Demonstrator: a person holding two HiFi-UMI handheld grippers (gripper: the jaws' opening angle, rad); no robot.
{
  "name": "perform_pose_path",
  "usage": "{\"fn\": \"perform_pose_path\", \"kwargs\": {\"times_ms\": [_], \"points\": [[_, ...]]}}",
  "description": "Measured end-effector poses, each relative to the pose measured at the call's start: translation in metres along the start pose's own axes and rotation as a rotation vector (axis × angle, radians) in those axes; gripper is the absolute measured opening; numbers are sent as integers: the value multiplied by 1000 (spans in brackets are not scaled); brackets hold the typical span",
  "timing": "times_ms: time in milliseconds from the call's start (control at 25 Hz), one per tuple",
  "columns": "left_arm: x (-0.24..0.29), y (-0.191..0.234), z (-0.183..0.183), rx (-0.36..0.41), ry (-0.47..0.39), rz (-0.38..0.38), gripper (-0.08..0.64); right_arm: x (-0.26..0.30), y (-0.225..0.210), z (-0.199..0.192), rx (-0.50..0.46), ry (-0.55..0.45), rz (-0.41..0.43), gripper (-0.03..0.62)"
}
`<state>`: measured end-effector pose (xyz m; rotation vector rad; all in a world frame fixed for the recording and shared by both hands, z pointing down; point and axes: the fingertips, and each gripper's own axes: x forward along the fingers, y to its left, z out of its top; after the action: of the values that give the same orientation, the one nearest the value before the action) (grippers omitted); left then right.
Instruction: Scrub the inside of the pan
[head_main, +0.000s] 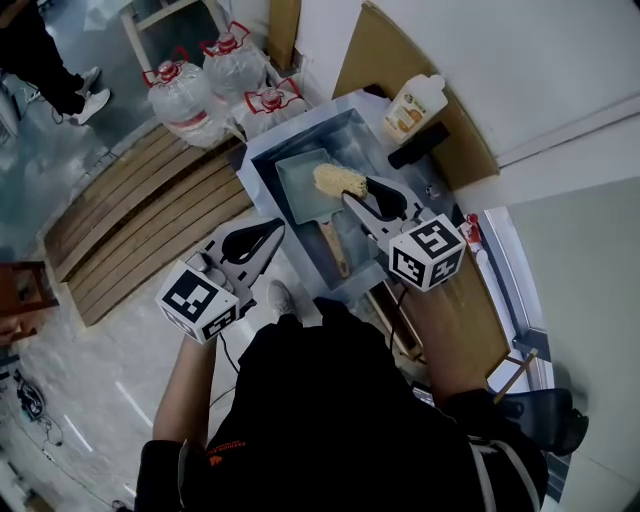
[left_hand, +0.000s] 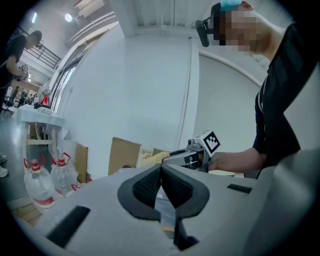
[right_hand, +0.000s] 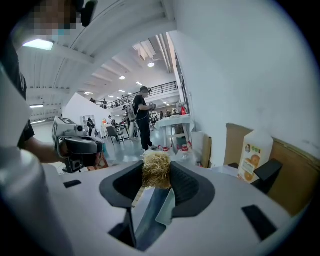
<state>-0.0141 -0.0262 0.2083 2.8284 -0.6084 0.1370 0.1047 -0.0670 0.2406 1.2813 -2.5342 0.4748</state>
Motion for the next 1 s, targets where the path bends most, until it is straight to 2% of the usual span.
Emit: {"fn": "perform_pose_path", "kwargs": {"times_ms": [680,1000], "points": [[2,3,5,8,-4,-42,18,-26,21,30,4,-82,-8,167],[6,1,4,7,-3,-45,18,-27,24,33,-10,-80,12,166]]}}
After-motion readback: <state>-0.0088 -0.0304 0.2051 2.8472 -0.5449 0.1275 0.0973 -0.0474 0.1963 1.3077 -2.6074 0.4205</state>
